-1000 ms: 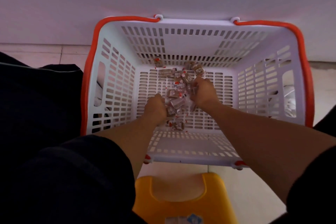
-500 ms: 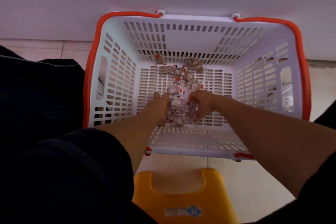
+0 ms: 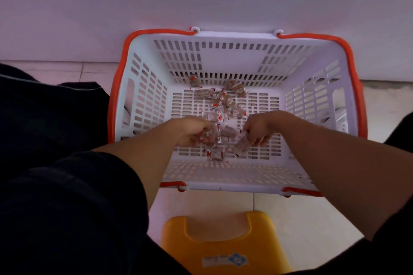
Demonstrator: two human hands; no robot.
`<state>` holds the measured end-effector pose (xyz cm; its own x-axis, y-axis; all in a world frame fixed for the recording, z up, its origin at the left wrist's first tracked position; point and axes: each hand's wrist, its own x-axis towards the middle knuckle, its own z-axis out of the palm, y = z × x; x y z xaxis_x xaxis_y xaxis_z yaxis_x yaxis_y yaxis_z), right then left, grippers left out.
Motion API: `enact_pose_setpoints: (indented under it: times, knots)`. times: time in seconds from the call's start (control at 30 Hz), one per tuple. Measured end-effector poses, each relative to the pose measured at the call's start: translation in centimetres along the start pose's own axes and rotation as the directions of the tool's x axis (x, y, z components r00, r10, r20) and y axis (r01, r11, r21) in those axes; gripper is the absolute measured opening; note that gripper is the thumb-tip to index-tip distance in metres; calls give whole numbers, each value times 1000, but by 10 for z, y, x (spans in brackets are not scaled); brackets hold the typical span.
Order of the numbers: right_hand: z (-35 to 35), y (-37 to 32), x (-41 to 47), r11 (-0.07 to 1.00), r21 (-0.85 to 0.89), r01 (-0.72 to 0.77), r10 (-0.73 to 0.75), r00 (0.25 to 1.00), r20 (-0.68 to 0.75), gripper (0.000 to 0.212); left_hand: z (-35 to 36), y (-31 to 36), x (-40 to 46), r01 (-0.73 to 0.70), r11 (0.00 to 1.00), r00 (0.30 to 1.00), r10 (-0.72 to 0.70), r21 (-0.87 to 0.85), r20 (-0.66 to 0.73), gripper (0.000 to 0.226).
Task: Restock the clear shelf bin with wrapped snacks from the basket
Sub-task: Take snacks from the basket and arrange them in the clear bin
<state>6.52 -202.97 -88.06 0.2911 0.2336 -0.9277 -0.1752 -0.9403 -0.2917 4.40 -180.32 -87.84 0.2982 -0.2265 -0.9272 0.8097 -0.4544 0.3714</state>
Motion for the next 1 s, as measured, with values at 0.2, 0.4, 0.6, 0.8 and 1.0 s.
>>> enact_pose_setpoints:
  times: [0.2, 0.4, 0.6, 0.8, 1.0]
  knots:
    - [-84, -45, -102, 988, -47, 144, -150, 974, -168, 7, -2, 65, -54, -241, 961, 960, 256, -138, 109, 22]
    - [-131, -95, -257, 926, -295, 235, -316, 911, -265, 30, -15, 168, -188, -506, 800, 861, 449, 322, 239, 21]
    - [-121, -87, -369, 768, 53, 638, -551, 701, -453, 30, -3, 189, -303, -717, 501, 653, 726, 484, 215, 21]
    - [-120, -105, -385, 254, 438, 862, -479, 506, -717, 32, 1, 192, -334, -819, 231, 220, 972, 525, -84, 40]
    - [-110, -114, -366, 64, 616, 785, -343, 597, -725, 29, -1, 200, -327, -782, 236, 166, 971, 576, -173, 39]
